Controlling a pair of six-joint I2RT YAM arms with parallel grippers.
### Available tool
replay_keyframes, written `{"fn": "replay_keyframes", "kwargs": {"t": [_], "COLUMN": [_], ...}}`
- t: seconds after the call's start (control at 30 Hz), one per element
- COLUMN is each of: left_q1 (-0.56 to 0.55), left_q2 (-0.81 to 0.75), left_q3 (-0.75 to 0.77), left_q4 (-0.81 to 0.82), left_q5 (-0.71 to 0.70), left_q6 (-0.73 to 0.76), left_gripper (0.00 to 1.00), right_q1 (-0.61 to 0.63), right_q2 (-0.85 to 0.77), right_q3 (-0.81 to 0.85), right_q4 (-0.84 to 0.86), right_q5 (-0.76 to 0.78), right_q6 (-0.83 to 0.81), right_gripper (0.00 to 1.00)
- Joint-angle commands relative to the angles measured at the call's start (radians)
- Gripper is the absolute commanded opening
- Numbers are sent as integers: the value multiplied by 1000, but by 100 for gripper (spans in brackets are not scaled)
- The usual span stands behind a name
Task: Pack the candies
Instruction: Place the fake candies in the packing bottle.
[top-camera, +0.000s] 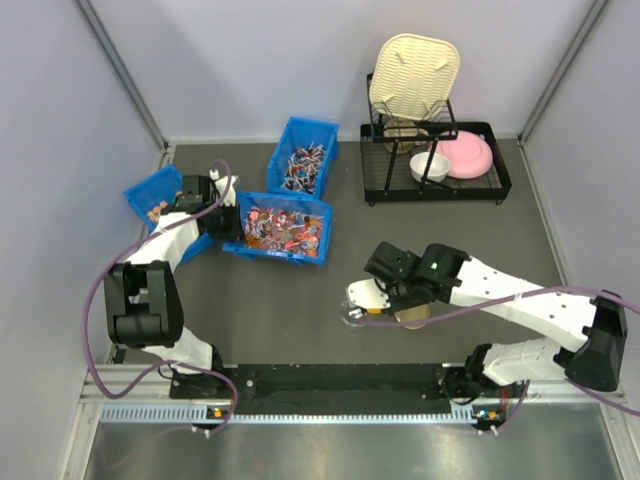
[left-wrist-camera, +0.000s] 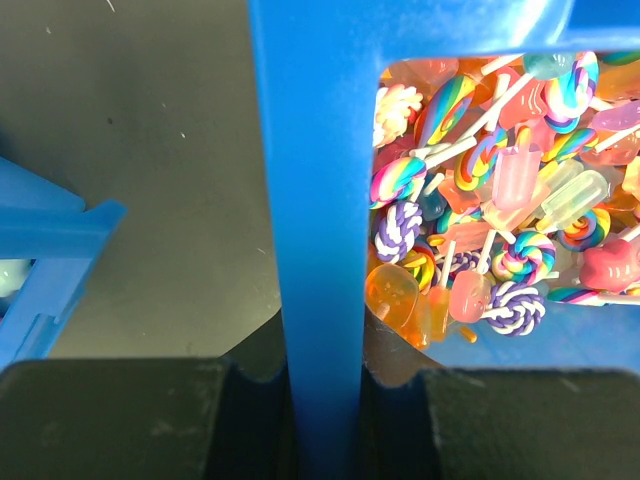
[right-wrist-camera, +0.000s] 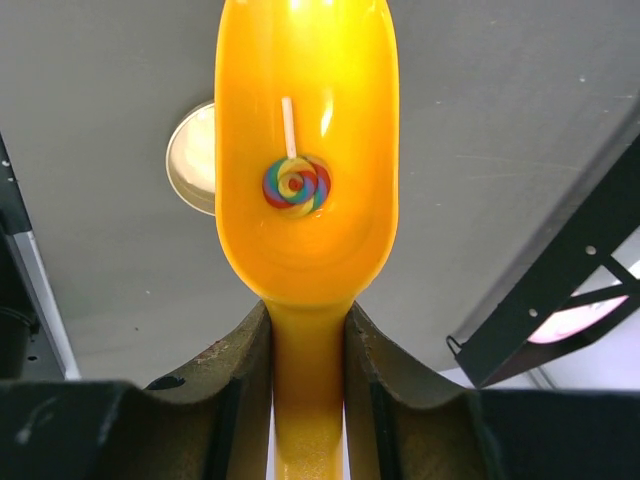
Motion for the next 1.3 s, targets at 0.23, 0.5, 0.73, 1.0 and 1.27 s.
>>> {"fn": "replay_keyframes", "kwargs": {"t": [0.23, 0.5, 0.73, 1.0, 1.27], "left_q1": [10, 11, 19, 19, 20], "left_q2": [-74, -68, -72, -69, -80], "left_q3": [29, 27, 23, 26, 26], "left_q4": [104, 108, 105, 107, 105], "left_q5": [132, 129, 129, 143, 180], "left_q6": [-52, -52, -52, -53, -55], "left_gripper": [0, 0, 0, 0, 0], "right_q1": [55, 84, 138, 141, 112], "right_q2": [67, 133, 178, 130, 129], "right_q3": [92, 156, 194, 157, 338], "right_q4": [-29, -34, -41, -44, 86], "right_q5": [96, 167, 197, 199, 268], "right_q6": [8, -11, -16, -8, -74], "right_gripper": [0, 0, 0, 0, 0]}}
